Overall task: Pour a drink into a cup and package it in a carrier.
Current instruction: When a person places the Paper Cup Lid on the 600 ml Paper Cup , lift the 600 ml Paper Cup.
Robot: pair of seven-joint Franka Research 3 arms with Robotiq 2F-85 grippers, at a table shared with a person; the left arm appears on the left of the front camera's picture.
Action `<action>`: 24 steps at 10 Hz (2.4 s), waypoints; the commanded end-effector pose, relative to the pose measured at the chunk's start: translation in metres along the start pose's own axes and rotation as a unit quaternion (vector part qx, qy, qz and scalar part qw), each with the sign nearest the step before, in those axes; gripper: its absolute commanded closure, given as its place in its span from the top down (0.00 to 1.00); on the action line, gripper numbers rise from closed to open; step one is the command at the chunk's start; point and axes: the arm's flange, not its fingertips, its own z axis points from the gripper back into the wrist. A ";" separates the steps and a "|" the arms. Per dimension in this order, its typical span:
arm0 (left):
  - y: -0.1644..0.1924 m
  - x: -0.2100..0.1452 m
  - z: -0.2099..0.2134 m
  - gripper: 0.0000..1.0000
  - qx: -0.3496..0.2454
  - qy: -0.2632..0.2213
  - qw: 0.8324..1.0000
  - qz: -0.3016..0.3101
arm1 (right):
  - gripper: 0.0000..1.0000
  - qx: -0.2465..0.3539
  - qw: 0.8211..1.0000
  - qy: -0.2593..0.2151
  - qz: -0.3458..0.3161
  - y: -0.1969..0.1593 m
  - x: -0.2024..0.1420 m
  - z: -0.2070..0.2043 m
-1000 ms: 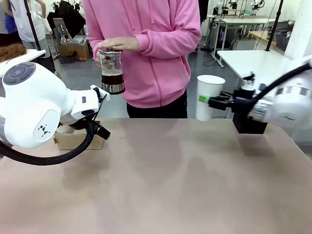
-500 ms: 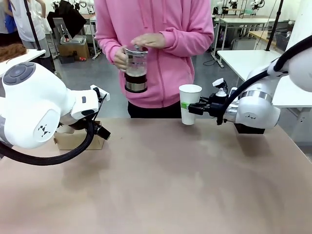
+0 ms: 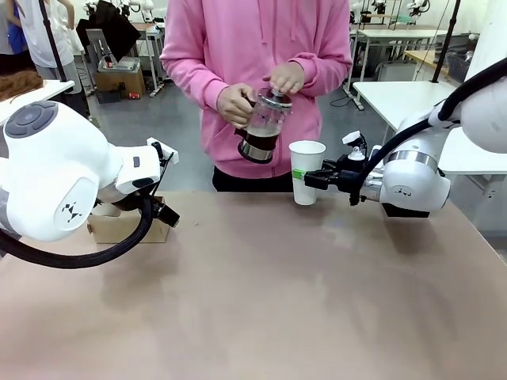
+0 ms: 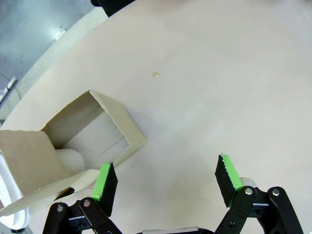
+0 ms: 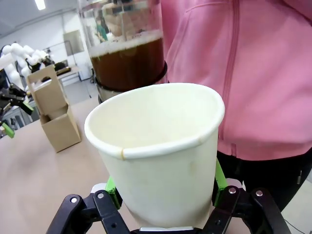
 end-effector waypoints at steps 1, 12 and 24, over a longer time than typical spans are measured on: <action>0.000 0.000 0.002 1.00 0.000 -0.002 1.000 0.000 | 0.80 0.000 1.000 0.000 0.000 0.001 0.001 0.000; 0.000 0.000 0.002 1.00 0.000 -0.002 1.000 0.000 | 0.80 0.000 1.000 0.000 0.000 0.001 0.001 0.000; 0.000 0.000 0.002 1.00 0.000 -0.002 1.000 0.000 | 0.80 0.000 1.000 0.000 0.000 0.001 0.001 0.000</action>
